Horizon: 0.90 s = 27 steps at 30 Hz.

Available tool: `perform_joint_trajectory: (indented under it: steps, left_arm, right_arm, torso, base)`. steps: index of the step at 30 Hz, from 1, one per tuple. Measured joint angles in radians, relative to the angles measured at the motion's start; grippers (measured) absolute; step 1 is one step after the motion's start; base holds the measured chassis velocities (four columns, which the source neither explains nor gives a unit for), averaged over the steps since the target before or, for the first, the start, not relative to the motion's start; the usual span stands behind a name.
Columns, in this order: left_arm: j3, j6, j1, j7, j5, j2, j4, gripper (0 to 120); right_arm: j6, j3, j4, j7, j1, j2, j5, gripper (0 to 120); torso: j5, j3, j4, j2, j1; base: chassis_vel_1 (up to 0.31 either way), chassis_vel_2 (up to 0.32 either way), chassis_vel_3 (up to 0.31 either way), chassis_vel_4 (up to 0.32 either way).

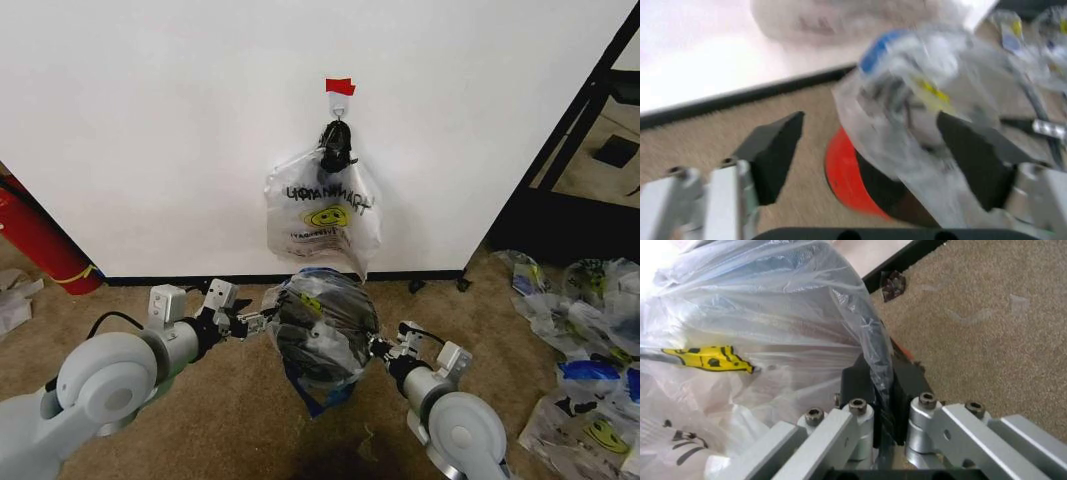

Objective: Pick up the garbage bag from the wall and place it over the trash bin.

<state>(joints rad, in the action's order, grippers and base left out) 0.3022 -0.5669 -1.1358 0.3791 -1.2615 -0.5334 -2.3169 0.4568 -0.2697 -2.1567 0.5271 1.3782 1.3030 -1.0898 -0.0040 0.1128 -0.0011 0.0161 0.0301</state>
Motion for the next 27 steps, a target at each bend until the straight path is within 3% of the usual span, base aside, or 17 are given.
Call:
perform_joint_trajectory:
  steps: [4,6,12,16,19,23,27]
  left_arm:
    - [0.020,0.060,-0.037,0.013,0.030,-0.046,-0.017,98]
    - [0.020,0.084,-0.052,0.013,0.029,-0.067,-0.027,100]
    - [-0.007,0.285,-0.107,-0.018,-0.049,-0.185,-0.045,100]
    - [-0.016,0.326,-0.140,-0.073,-0.149,-0.205,-0.024,100]
    - [-0.020,0.340,-0.186,-0.145,-0.200,-0.213,0.005,100]
    - [-0.046,0.334,-0.202,-0.183,-0.201,-0.229,0.038,100]
    - [-0.078,0.312,-0.205,-0.220,-0.134,-0.232,0.058,100]
  right_arm:
    - [-0.014,-0.017,0.016,0.003,-0.007,0.023,-0.013,1]
    - [-0.016,-0.027,0.020,0.008,-0.011,0.033,-0.026,1]
    - [-0.024,-0.095,0.037,0.062,-0.036,0.078,-0.088,1]
    - [-0.025,-0.141,0.022,0.081,-0.026,0.078,-0.111,1]
    - [-0.023,-0.163,0.013,0.087,-0.022,0.062,-0.140,1]
    - [-0.018,-0.175,0.003,0.096,-0.024,0.058,-0.168,1]
    - [-0.014,-0.171,-0.011,0.100,-0.022,0.059,-0.173,1]
  torso:
    - [0.0001,0.000,0.0002,0.000,0.000]
    - [0.0001,0.000,0.0001,0.000,0.000]
    - [0.0000,0.000,0.0002,0.000,0.000]
    - [0.0000,0.000,-0.0005,0.000,0.000]
    - [0.0002,0.000,0.0003,0.000,0.000]
    - [-0.0002,0.000,0.0002,0.000,0.000]
    - [0.0000,0.000,0.0001,0.000,0.000]
  base:
    - [0.000,0.000,0.000,0.000]
    - [0.000,0.000,0.000,0.000]
    - [0.000,0.000,0.000,0.000]
    - [0.000,0.000,0.000,0.000]
    - [0.000,0.000,0.000,0.000]
    - [0.000,0.000,0.000,0.000]
    - [0.000,0.000,0.000,0.000]
